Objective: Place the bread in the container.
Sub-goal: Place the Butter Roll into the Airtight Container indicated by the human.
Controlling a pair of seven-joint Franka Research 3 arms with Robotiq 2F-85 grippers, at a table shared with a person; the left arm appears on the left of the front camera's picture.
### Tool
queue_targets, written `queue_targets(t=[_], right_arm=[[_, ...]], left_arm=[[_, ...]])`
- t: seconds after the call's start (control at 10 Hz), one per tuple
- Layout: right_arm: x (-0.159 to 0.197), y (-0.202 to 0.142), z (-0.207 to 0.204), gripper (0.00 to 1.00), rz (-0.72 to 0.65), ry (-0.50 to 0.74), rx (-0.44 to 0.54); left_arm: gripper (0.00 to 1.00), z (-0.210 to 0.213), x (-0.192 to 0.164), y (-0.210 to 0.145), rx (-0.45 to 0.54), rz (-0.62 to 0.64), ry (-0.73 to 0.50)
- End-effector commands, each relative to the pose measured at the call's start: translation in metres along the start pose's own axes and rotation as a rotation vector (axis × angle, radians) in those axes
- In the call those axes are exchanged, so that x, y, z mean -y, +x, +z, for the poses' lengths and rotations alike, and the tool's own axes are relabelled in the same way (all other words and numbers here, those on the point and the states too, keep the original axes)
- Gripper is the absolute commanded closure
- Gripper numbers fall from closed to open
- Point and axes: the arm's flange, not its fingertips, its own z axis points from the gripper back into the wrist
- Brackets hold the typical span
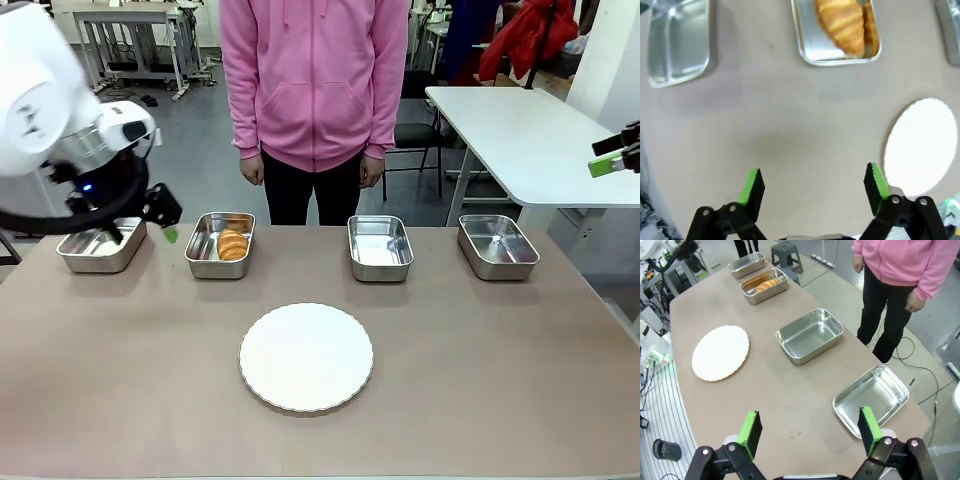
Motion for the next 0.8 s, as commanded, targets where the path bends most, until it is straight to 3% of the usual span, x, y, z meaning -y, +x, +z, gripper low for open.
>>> queue_targets(t=[0.0,0.3,0.4,0.7], right_arm=[[-0.001,0.002,0.001,0.00,0.006,0.003,0.012],[-0.001,0.002,0.001,0.00,0.006,0.003,0.012],[-0.001,0.002,0.001,0.00,0.006,0.003,0.012],[-0.001,0.002,0.001,0.00,0.006,0.003,0.012]], left_arm=[[0.00,0.010,0.000,-0.042,0.052,0.024,-0.005],[0.00,0.001,0.006,-0.057,-0.019,-0.008,0.035],[0.00,0.019,0.004,-0.034,0.035,0.001,-0.002],[0.00,0.019,0.004,-0.034,0.035,0.001,-0.002]])
